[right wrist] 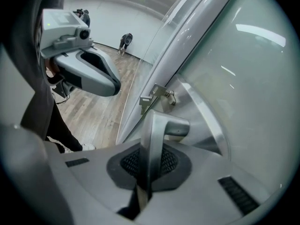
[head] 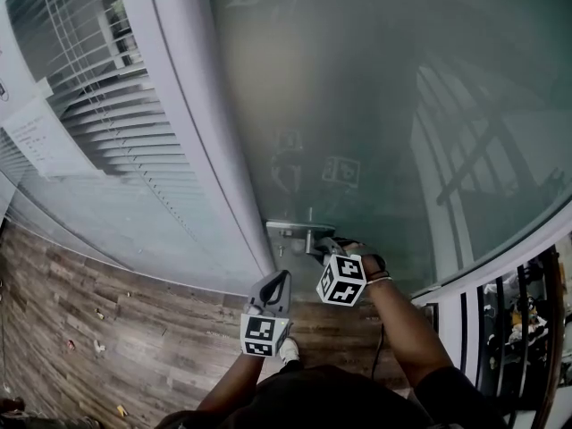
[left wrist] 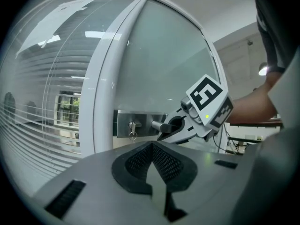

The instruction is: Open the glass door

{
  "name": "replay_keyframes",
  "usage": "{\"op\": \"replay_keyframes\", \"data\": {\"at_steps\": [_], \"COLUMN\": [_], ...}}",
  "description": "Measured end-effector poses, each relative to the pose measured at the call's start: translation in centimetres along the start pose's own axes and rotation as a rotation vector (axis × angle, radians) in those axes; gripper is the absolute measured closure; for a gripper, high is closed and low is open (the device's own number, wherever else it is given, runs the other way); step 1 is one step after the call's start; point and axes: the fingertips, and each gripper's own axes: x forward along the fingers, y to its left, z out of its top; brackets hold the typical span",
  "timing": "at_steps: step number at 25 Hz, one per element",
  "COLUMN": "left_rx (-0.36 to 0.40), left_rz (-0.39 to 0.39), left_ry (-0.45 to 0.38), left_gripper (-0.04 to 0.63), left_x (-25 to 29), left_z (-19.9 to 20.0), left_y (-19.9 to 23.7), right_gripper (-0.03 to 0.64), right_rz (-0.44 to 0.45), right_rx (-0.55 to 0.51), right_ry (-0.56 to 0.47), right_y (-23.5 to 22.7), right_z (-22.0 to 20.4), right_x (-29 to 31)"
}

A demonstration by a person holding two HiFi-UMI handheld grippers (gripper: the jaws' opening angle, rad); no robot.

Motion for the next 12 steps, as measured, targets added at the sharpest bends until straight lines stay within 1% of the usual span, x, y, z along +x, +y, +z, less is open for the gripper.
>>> {"op": "replay_keyframes", "data": {"at_steps": [4,7,9,12], "left_rx": [-0.002,0.004,0.006,0.001], "left_rz": [0.001,-0.001,-0.005,-0.005], "left_ry": [0.016,0.026,0.028,0.031], "left_gripper": [0.597,0.597,0.597,0.597], "left_x": [-0.3,-0.3,-0.1,0.1], "left_z": [-0.5,-0.7,-0.7,-0.9], "left_y": [0.3,0.6,0.7,0.9], "right_gripper": [0.603,0.603,0.603,0.603], "right_rz": [-0.013,0.021,0.039,0.043], "right_rx": [0.084,0.18,0.195,0.193], "right_ry": [-0.168,-0.306,-0.337,-0.337], "right_y": [0.0,0.1,-0.1,-0.1], "right_z": [1.0,1.7,1.7,1.7], "right_x": [0.0,0.1,0.1,0.3]}}
